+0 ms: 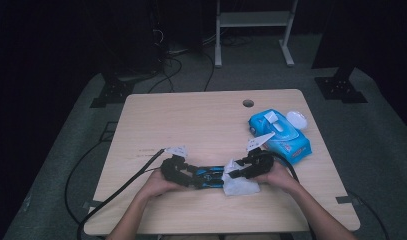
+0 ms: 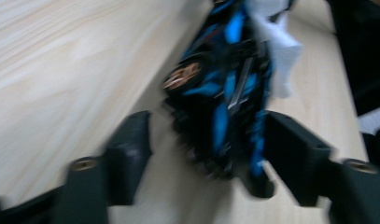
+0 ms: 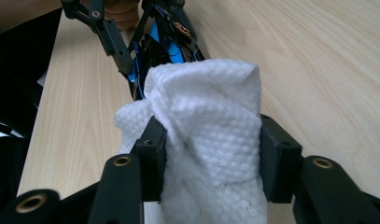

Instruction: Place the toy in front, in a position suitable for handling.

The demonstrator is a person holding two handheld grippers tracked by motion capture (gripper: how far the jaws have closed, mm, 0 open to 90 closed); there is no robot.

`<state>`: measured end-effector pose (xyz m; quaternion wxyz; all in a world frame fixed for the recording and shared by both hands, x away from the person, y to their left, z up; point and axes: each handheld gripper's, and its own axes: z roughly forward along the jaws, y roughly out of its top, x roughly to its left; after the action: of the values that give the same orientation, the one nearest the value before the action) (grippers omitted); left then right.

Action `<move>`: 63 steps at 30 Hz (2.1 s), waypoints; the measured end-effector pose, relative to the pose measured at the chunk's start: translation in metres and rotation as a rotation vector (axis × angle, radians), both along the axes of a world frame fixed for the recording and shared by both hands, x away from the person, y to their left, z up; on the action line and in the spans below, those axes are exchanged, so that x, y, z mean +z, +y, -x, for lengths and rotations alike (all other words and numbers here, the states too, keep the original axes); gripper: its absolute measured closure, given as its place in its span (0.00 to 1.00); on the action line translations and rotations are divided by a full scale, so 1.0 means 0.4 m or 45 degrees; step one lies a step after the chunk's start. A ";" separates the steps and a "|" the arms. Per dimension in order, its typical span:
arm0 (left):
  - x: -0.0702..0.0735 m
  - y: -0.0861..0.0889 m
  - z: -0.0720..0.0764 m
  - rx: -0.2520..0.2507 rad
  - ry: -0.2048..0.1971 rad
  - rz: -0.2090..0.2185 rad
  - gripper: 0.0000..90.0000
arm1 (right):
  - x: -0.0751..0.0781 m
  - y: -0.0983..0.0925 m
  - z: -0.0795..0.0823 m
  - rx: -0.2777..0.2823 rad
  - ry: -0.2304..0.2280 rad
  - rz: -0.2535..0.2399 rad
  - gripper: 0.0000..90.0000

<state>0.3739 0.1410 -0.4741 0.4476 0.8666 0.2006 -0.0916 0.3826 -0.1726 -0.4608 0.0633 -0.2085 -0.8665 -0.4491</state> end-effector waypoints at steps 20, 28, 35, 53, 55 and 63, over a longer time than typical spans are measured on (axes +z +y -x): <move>0.027 -0.007 0.044 0.056 -0.428 -0.117 0.51 | 0.043 0.024 0.030 -0.040 -0.295 0.089 0.59; 0.033 -0.005 0.053 0.028 -0.387 -0.065 0.50 | 0.061 0.011 0.055 -0.052 -0.312 0.060 0.58; 0.027 -0.009 0.056 0.000 -0.401 -0.074 0.60 | 0.091 0.003 0.077 -0.141 -0.398 0.029 0.86; 0.026 -0.017 0.065 -0.034 -0.454 -0.057 0.64 | 0.094 0.219 0.061 -0.059 -0.347 0.059 0.70; 0.026 -0.017 0.064 -0.030 -0.447 -0.054 0.64 | 0.104 0.202 0.061 -0.086 -0.366 0.042 0.64; 0.028 -0.016 0.063 -0.015 -0.439 -0.044 0.64 | 0.116 0.206 0.087 -0.091 -0.472 0.013 0.71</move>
<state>0.3488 0.1345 -0.4628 0.4600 0.8782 0.1172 0.0590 0.3480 -0.0901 -0.4144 -0.1144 -0.1531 -0.8577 -0.4773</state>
